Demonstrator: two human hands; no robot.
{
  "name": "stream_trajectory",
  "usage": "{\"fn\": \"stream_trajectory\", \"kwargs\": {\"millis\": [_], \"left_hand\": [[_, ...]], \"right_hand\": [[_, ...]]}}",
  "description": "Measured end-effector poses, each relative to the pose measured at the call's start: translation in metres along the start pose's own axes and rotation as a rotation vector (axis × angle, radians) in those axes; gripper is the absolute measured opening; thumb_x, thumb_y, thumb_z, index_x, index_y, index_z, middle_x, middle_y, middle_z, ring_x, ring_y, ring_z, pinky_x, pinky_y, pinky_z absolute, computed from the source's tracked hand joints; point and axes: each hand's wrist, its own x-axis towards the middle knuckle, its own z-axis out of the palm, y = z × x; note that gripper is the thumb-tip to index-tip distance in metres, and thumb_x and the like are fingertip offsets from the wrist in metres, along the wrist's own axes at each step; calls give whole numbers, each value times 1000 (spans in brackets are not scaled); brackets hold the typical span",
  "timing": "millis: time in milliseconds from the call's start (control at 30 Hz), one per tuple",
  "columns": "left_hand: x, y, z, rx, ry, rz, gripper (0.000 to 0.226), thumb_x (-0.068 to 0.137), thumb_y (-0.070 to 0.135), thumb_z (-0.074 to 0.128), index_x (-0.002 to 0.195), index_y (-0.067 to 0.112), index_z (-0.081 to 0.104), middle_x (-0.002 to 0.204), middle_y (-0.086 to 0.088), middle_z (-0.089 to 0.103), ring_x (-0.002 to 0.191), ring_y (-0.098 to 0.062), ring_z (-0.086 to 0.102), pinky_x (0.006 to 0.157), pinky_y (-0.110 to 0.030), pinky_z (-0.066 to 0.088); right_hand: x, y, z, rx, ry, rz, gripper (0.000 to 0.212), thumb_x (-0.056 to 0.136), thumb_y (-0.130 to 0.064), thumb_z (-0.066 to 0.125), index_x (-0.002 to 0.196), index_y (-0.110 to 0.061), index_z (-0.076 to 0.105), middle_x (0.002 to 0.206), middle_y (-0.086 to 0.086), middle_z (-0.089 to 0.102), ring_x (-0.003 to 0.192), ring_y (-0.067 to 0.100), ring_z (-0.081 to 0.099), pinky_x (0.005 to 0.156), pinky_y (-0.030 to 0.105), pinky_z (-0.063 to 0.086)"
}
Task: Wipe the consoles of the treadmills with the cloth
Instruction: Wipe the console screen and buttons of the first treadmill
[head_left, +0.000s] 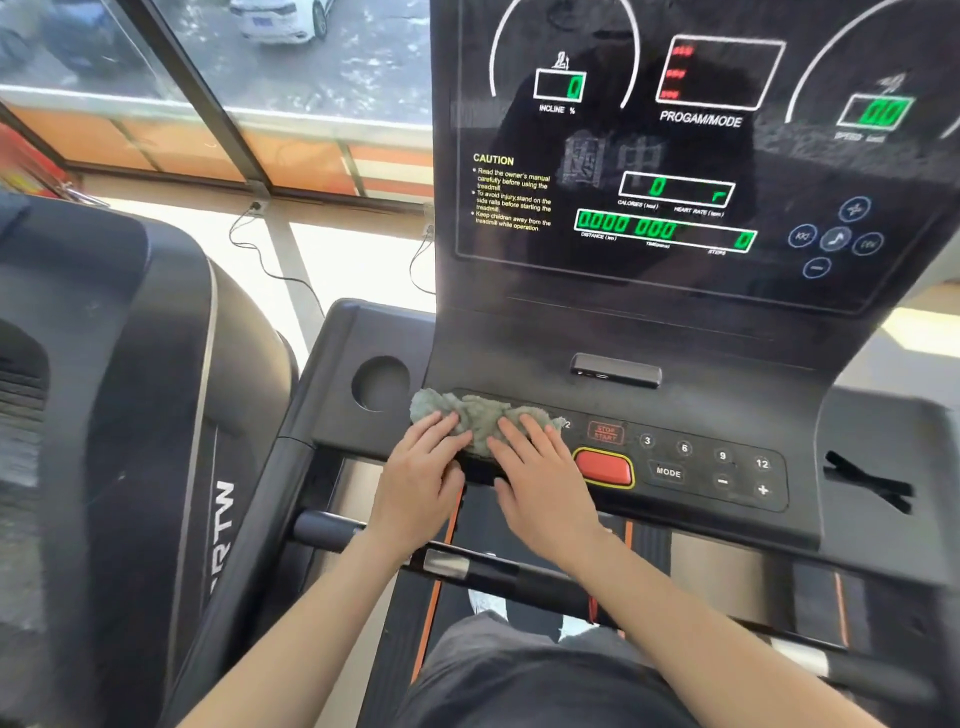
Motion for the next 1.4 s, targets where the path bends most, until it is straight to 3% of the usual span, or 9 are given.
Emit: {"fn": "stream_trajectory", "kwargs": {"millis": [200, 400, 567, 667, 733, 867, 1167, 1300, 1400], "left_hand": [[-15, -4, -2, -50, 83, 83, 28, 86, 19, 56, 102, 12, 77, 115, 0, 73, 117, -19, 62, 102, -34, 50], [1, 0, -6, -74, 149, -105, 37, 91, 19, 48, 117, 9, 71, 121, -3, 70, 118, -20, 58, 106, -30, 45], [-6, -3, -11, -225, 259, -142, 30, 86, 12, 49, 99, 14, 76, 97, 7, 74, 90, -10, 65, 81, -27, 54], [-9, -16, -10, -160, 291, -258, 28, 90, 4, 61, 112, 15, 74, 114, 6, 71, 105, -12, 61, 93, -25, 48], [-9, -20, -6, -186, 264, -323, 33, 92, 1, 62, 122, 14, 70, 119, 5, 69, 109, -13, 59, 95, -31, 49], [-3, -15, -6, -278, 302, -444, 31, 96, 5, 59, 124, 16, 70, 115, 6, 70, 105, -12, 60, 93, -38, 51], [5, -16, -3, -353, 300, -471, 29, 97, 16, 63, 125, 19, 69, 108, 9, 67, 100, -15, 63, 91, -43, 55], [5, -14, -3, -351, 302, -466, 26, 97, 16, 64, 121, 18, 72, 108, 13, 65, 102, -14, 64, 92, -41, 56], [7, -11, -5, -347, 308, -502, 26, 98, 16, 61, 121, 18, 73, 108, 11, 66, 100, -15, 64, 92, -40, 54]], "right_hand": [[2, -7, 6, 29, 14, -26, 44, 94, -33, 55, 135, -18, 55, 152, 3, 47, 145, 29, 35, 122, 48, 24], [41, -17, 4, 41, -74, 47, 59, 99, -51, 29, 156, -37, 24, 162, 8, 28, 150, 40, 15, 122, 58, 11], [25, -23, 9, -5, -99, 75, 61, 98, -56, 25, 153, -31, 37, 163, 13, 25, 150, 46, 10, 121, 61, 11], [8, -22, 13, -57, -81, 55, 61, 100, -54, 26, 148, -22, 47, 159, 15, 34, 149, 45, 17, 119, 58, 12], [12, -27, 14, -44, -89, 30, 60, 101, -55, 26, 152, -27, 39, 160, 18, 31, 148, 49, 14, 118, 62, 10], [60, -30, 18, -62, -78, 14, 59, 101, -57, 15, 157, -38, 21, 166, 15, 12, 150, 48, -2, 120, 62, 4], [100, 13, -7, -293, -38, 72, 63, 104, -48, 21, 160, -25, 7, 167, 7, -7, 151, 35, -16, 122, 53, -1], [47, 24, -3, -244, -50, 206, 63, 103, -41, 19, 160, -16, 13, 166, 16, 1, 152, 40, -8, 123, 54, 4], [27, 6, 3, -183, -96, 156, 65, 99, -40, 20, 159, -13, 19, 166, 17, 9, 152, 41, -4, 123, 55, 7]]}}
